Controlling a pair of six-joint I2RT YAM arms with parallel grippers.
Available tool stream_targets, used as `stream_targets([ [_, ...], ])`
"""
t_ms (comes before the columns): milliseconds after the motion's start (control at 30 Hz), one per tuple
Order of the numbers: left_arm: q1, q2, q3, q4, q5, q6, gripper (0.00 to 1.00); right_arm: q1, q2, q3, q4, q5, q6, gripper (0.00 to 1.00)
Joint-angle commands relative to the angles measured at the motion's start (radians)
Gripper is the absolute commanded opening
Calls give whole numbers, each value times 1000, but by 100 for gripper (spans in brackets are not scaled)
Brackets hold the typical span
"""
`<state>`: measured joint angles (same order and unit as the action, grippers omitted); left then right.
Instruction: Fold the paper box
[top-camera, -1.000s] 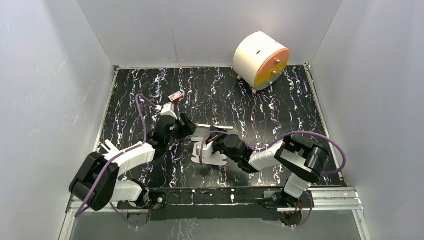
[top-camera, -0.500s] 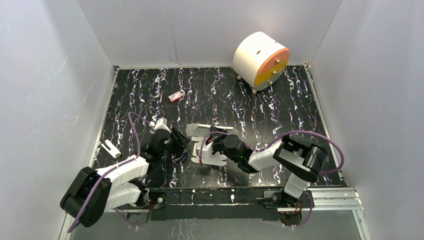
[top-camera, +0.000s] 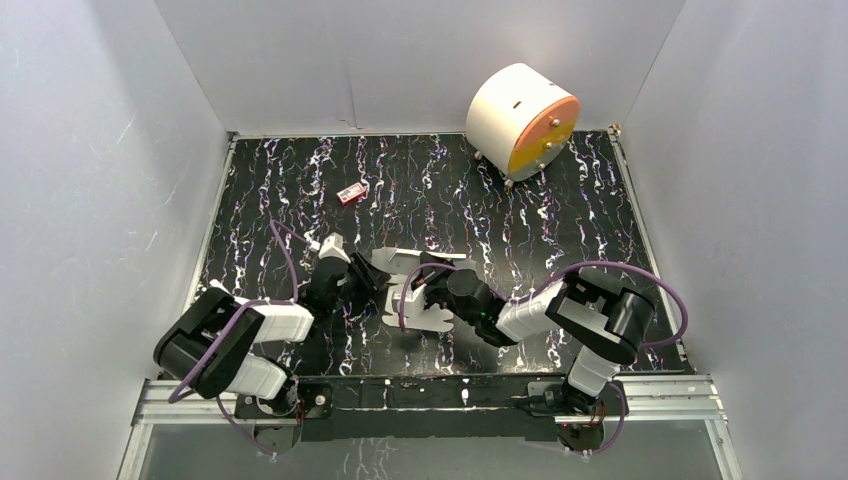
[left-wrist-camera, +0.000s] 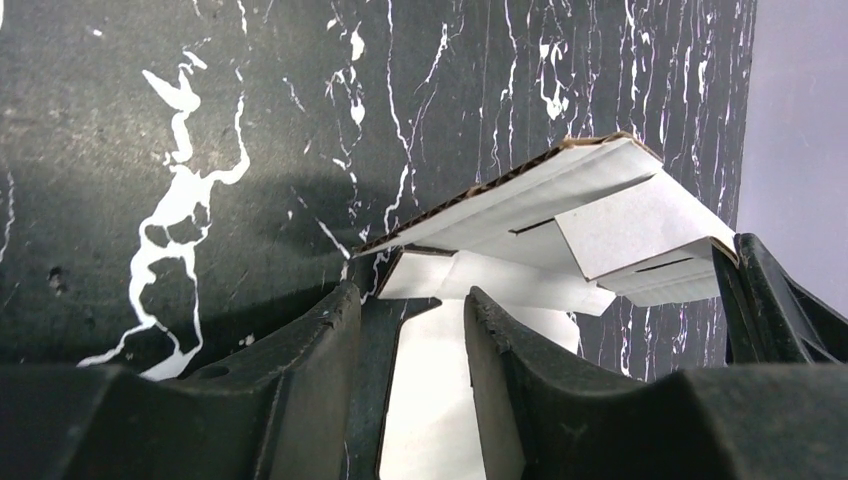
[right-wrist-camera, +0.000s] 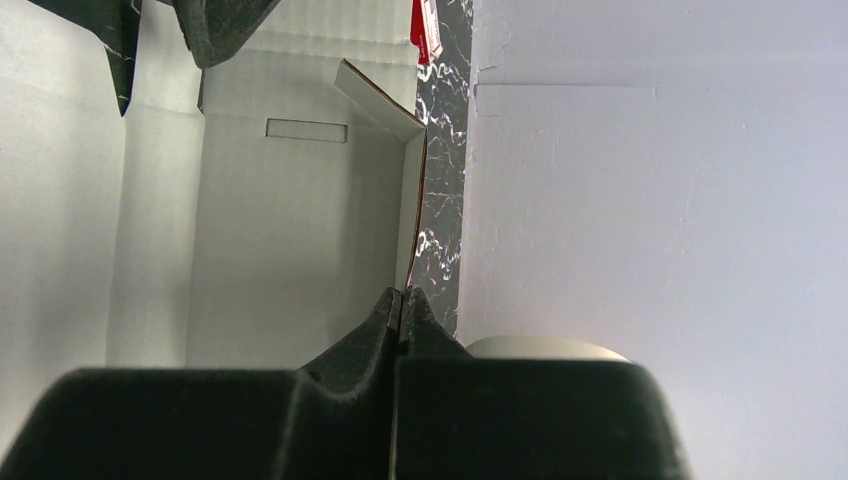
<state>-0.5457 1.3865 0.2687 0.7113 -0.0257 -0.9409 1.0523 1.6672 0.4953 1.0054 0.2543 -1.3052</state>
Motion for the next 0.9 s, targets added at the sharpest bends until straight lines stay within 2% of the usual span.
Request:
stream_targets([
  [0, -3, 54, -10, 108, -17, 62, 40, 6, 2, 9, 39, -22, 15, 0],
  [267, -9, 76, -41, 194, 15, 86, 28, 6, -2, 11, 38, -23, 19, 0],
  [467, -56, 27, -45, 224, 8, 145, 22, 6, -1, 12, 38, -21, 20, 0],
  [767, -77, 2, -73, 224, -95, 150, 25, 7, -10, 11, 33, -20, 18, 0],
  [867, -77, 12, -65, 227, -91, 171, 26, 6, -11, 9, 33, -20, 18, 0],
])
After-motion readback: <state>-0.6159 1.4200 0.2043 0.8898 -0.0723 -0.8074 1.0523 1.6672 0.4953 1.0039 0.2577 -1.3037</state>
